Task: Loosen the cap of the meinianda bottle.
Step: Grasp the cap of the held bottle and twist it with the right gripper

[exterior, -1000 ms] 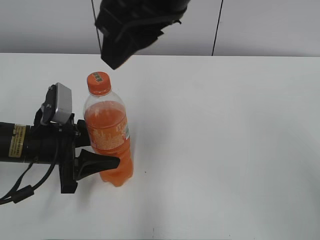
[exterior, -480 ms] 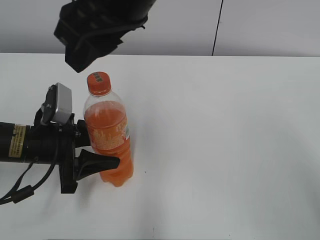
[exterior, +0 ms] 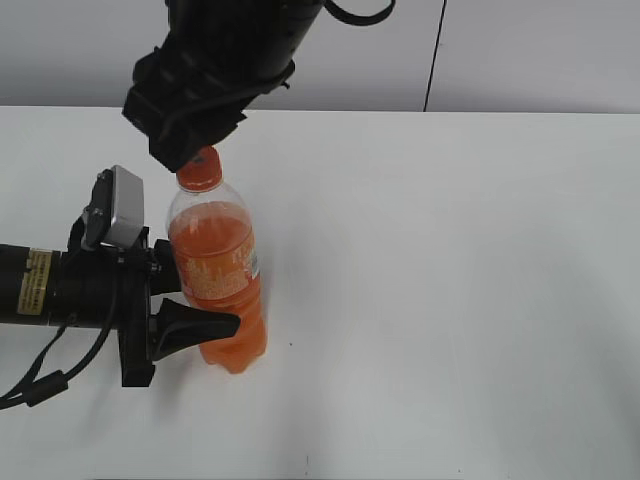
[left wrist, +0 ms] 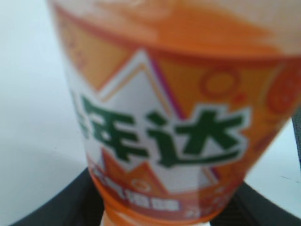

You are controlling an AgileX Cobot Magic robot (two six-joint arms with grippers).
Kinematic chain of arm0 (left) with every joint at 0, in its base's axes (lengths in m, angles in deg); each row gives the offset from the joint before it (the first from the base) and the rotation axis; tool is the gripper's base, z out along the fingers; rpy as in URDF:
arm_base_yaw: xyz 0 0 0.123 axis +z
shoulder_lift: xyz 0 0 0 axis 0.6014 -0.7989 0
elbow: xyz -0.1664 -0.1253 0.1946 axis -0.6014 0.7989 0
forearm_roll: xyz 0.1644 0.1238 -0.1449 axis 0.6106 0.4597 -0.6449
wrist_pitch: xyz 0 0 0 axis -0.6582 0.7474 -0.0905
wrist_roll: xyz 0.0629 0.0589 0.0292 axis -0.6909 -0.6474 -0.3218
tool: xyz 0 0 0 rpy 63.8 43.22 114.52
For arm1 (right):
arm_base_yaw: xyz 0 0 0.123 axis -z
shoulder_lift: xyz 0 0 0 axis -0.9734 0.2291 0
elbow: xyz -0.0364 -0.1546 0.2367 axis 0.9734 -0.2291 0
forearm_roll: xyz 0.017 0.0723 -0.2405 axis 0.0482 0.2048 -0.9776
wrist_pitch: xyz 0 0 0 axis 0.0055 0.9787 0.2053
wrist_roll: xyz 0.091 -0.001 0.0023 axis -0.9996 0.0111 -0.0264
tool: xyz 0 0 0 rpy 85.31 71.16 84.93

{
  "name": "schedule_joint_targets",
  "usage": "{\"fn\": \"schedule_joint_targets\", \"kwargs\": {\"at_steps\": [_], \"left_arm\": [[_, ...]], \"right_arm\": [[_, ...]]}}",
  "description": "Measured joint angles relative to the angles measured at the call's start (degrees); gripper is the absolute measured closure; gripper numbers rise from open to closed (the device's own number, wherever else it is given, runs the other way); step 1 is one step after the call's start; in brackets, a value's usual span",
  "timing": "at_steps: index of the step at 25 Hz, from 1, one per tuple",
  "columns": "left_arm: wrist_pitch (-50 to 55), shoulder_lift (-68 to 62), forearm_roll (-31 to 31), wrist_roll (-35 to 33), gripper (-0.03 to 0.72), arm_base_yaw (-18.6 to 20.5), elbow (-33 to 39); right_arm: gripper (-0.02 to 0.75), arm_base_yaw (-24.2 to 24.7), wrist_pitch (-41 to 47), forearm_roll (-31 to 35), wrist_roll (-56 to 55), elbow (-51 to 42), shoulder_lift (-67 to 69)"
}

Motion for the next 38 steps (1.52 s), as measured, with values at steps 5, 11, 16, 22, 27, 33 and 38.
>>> {"fn": "schedule_joint_targets", "kwargs": {"at_steps": [5,11,16,22,27,33,38], "left_arm": [[0.0,0.0,0.0,0.0,0.304,0.0,0.0],[0.0,0.0,0.0,0.0,0.304,0.0,0.0],[0.0,0.0,0.04,0.0,0.304,0.0,0.0],[0.03,0.0,0.04,0.0,0.304,0.0,0.0],[0.03,0.0,0.04,0.0,0.304,0.0,0.0],[0.03,0.0,0.04,0.0,0.304,0.0,0.0],[0.03,0.0,0.04,0.0,0.305,0.0,0.0]], "right_arm": [[0.318,0.0,1.1,-0.17,-0.38,0.05,0.13],[0.318,0.0,3.73,-1.55,-0.62,0.05,1.03],[0.318,0.0,2.35,-0.79,-0.66,0.05,1.15],[0.33,0.0,2.05,-0.48,-0.73,0.05,1.15],[0.365,0.0,2.05,-0.46,-0.73,0.05,1.15],[0.372,0.0,1.99,-0.41,-0.73,0.05,1.15],[0.372,0.0,1.74,-0.41,-0.78,0.05,1.15]]}}
